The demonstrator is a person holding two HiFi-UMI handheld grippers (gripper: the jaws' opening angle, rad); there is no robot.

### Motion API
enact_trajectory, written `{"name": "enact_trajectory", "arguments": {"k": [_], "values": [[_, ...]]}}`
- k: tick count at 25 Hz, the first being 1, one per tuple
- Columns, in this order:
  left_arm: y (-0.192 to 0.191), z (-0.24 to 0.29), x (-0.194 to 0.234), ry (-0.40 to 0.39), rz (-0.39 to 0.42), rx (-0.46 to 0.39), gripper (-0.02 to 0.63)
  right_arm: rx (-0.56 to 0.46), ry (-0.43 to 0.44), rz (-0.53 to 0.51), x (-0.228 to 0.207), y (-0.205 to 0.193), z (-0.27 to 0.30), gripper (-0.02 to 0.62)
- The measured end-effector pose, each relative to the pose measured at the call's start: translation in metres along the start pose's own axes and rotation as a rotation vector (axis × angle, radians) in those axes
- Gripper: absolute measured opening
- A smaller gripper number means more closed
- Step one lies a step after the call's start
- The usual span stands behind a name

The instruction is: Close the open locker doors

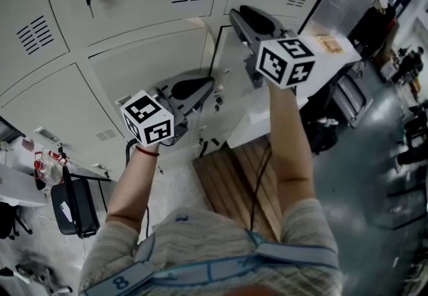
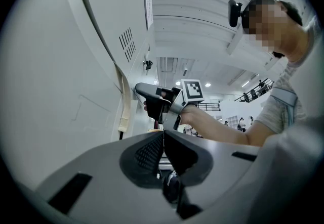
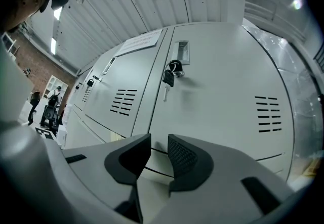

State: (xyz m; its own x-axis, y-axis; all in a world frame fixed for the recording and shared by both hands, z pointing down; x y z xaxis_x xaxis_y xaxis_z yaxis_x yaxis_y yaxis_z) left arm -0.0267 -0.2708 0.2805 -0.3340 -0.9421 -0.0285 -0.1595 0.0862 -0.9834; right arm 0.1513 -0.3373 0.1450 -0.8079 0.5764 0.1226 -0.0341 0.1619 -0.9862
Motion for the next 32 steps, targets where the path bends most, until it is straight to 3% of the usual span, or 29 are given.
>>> {"name": "enact_trajectory", "arguments": {"k": [32], "values": [[0.003,0.001,-0.011,-0.012,0.007,0.003,0.005,-0.015,-0.002,0.003,0.020,-0.006,-0.020,0.106]]}}
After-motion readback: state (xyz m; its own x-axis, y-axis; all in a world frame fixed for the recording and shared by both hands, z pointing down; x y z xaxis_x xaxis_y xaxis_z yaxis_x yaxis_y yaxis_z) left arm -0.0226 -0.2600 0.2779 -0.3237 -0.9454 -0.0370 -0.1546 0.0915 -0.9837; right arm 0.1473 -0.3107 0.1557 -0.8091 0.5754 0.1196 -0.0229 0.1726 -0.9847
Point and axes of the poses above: the fingertips, and each gripper's own axes: z forward along the fingers, x to its left, y out of its top, the point moved 9 cm from there along -z, backward along the fingers, and after that the axes turned 4 degrees about z, right-handed, at the moved point
